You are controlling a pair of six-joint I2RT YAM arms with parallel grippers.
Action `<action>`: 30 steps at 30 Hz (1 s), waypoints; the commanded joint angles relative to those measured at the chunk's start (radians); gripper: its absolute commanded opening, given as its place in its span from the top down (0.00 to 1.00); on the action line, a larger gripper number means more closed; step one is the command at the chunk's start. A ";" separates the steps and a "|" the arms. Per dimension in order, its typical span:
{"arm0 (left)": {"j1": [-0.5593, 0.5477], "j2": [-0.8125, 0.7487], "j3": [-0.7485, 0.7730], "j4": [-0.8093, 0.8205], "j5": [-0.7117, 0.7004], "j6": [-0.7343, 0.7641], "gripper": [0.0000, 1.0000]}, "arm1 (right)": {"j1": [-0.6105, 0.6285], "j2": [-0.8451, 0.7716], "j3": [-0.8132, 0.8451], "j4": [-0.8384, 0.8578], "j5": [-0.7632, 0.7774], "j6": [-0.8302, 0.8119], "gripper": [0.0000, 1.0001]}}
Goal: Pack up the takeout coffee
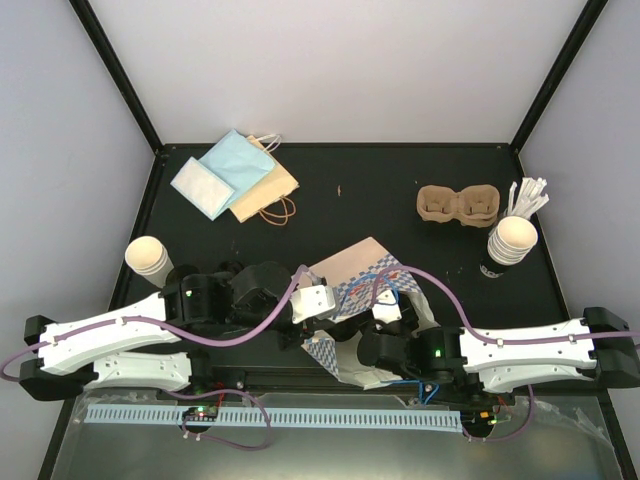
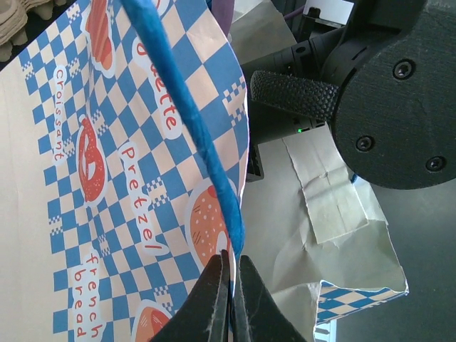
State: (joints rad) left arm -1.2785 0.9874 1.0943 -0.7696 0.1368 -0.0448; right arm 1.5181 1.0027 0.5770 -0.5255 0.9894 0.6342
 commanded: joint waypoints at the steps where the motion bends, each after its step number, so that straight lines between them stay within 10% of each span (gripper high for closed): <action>1: -0.010 -0.013 -0.008 -0.010 0.014 -0.016 0.99 | -0.004 -0.010 0.012 -0.035 0.086 0.087 0.50; 30: -0.009 -0.004 -0.018 -0.022 0.007 -0.018 0.98 | -0.046 -0.037 -0.038 0.085 -0.034 0.033 0.51</action>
State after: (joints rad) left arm -1.2785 0.9882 1.0889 -0.7692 0.1291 -0.0460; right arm 1.4990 1.0042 0.5491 -0.5095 0.9943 0.6865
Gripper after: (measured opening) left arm 0.023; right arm 0.735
